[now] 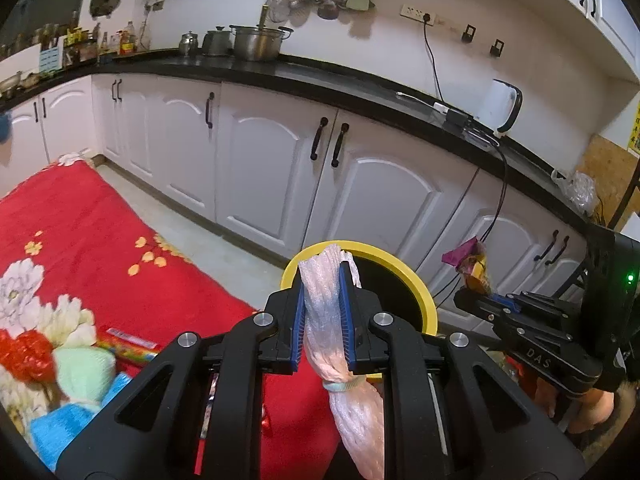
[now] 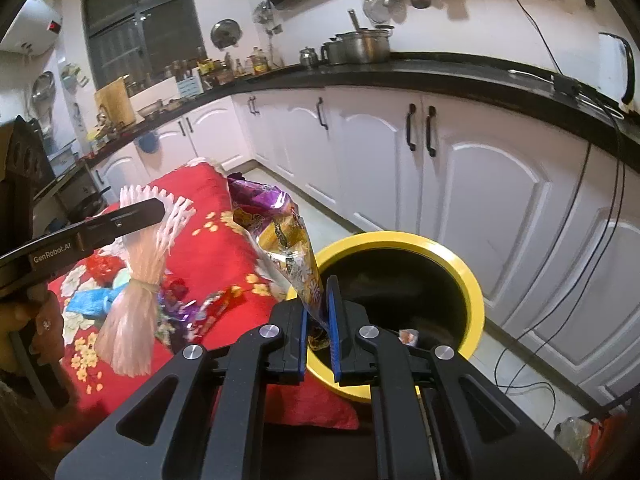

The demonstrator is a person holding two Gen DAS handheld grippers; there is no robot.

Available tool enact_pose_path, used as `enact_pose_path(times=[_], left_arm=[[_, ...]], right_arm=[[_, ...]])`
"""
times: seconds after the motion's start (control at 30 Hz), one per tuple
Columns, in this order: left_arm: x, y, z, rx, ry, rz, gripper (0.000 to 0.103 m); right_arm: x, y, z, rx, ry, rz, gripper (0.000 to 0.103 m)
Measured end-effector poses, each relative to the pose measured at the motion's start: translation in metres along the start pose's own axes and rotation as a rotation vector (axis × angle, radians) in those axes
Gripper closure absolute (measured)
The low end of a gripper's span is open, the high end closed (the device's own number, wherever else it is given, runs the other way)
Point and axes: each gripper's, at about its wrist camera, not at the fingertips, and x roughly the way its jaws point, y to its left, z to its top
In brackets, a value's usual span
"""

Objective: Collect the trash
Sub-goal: 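Carry the white mesh bag and candy wrapper over the bin with both tools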

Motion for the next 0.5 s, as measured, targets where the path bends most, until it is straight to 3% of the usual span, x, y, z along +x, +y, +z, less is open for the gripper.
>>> enact_pose_path(times=[0.5], left_arm=[[0.075,-0.014,0.010,0.005,0.040,0.006,0.093]], right_arm=[[0.040,-0.048,-0.014,0.097,0.064,-0.033,0.094]])
